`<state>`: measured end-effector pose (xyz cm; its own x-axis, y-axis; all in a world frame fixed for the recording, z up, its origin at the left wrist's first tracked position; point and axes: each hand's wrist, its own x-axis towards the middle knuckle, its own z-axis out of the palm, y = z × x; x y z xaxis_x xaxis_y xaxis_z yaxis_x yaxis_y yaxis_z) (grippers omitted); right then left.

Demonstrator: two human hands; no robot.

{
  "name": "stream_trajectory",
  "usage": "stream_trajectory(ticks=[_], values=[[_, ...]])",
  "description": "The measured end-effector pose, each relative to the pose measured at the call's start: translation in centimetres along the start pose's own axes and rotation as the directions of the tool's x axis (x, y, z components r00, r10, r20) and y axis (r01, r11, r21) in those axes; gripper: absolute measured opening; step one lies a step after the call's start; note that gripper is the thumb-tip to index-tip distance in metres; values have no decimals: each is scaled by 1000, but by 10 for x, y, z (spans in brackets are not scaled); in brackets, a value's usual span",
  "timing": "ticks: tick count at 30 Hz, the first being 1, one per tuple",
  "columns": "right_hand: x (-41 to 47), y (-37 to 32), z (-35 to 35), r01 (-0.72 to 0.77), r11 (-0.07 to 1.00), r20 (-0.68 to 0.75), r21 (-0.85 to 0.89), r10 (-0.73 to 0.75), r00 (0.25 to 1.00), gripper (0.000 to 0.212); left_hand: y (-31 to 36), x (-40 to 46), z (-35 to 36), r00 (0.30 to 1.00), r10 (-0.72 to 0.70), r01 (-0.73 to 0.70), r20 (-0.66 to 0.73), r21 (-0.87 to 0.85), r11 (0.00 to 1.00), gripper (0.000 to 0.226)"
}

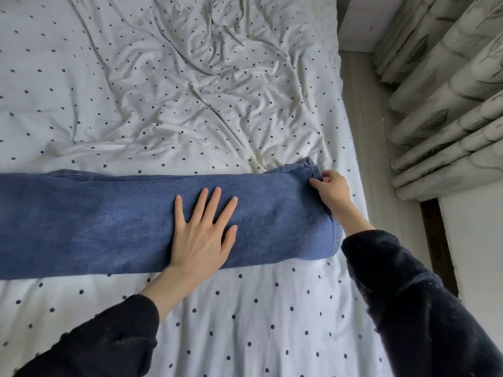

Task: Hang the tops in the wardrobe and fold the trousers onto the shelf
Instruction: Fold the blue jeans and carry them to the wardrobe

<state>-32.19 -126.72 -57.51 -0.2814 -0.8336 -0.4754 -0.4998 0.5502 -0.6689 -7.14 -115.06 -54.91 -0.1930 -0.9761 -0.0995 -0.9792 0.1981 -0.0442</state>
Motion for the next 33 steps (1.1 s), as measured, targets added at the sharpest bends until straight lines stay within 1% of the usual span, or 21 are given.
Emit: stream_trajectory(ticks=[1, 3, 5, 8, 10, 11, 13, 15, 17, 19, 21, 23, 24, 25, 26, 27, 28, 29, 30, 33], values=[[0, 0, 0, 5, 1000, 0, 23, -5, 1000, 17, 0, -1, 1, 1000, 1, -1, -3, -1, 1000, 54], [0, 0, -1, 44, 999, -31, 3, -44, 999, 17, 1, -1, 0, 1000, 4, -4, 5, -11, 1000, 54], [-2, -8, -5, 85, 995, -94, -42, -89, 992, 16, 1, -1, -3, 1000, -2, 3, 9, -23, 1000, 55], [1, -23, -12, 150, 987, -190, -51, -157, 969, 22, 2, 2, -8, 1000, -11, 12, 13, -45, 999, 56], [3, -33, -12, 183, 981, -208, -67, -194, 959, 16, 5, 6, -12, 1000, -3, 3, 6, -60, 998, 56], [7, -37, -10, 186, 978, -214, -92, -202, 956, 11, 6, 10, -13, 1000, 15, -15, 0, -57, 998, 56], [13, -39, -5, 184, 973, -231, -139, -212, 950, 8, 8, 19, -13, 998, 69, -69, -12, -37, 997, 56], [22, -36, 3, 151, 978, -232, -144, -181, 956, 9, 8, 26, -6, 995, 96, -95, 3, -23, 995, 56], [27, -27, 10, 65, 991, -184, -120, -87, 979, 21, 6, 29, 3, 995, 93, -92, 42, -17, 996, 58], [24, -9, 12, -26, 989, -132, -143, 7, 991, 32, 5, 27, 14, 992, 88, -87, 86, -11, 996, 60], [14, 11, 7, -54, 964, -128, -262, 20, 992, 41, 4, 27, 20, 989, 84, -83, 119, -16, 996, 61], [0, 24, -1, -20, 929, -68, -370, -6, 998, 45, 4, 27, 21, 989, 80, -79, 124, -16, 997, 61], [-7, 28, -4, -14, 933, -19, -361, 8, 1000, 47, 3, 27, 22, 989, 79, -78, 126, -15, 997, 61], [-14, 31, -8, -21, 950, 32, -312, 33, 999, 48, 3, 27, 21, 989, 78, -77, 126, -15, 997, 61], [-19, 35, -13, -54, 978, 79, -201, 71, 994, 48, 3, 26, 19, 989, 80, -79, 124, -18, 997, 61], [-22, 38, -18, -108, 993, 121, -46, 113, 986, 48, 4, 25, 18, 989, 85, -83, 121, -19, 996, 61], [-24, 41, -24, -160, 983, 152, 91, 145, 978, 48, 5, 25, 17, 989, 90, -88, 119, -21, 996, 61], [-26, 42, -27, -196, 967, 185, 161, 165, 969, 48, 4, 26, 16, 988, 88, -86, 127, -21, 996, 61], [-29, 44, -31, -212, 962, 212, 172, 174, 962, 46, 4, 27, 14, 988, 84, -82, 133, -22, 996, 61], [-42, 48, -45, -207, 971, 291, 118, 165, 942, 46, 6, 26, 6, 982, 79, -76, 172, -24, 997, 64]])
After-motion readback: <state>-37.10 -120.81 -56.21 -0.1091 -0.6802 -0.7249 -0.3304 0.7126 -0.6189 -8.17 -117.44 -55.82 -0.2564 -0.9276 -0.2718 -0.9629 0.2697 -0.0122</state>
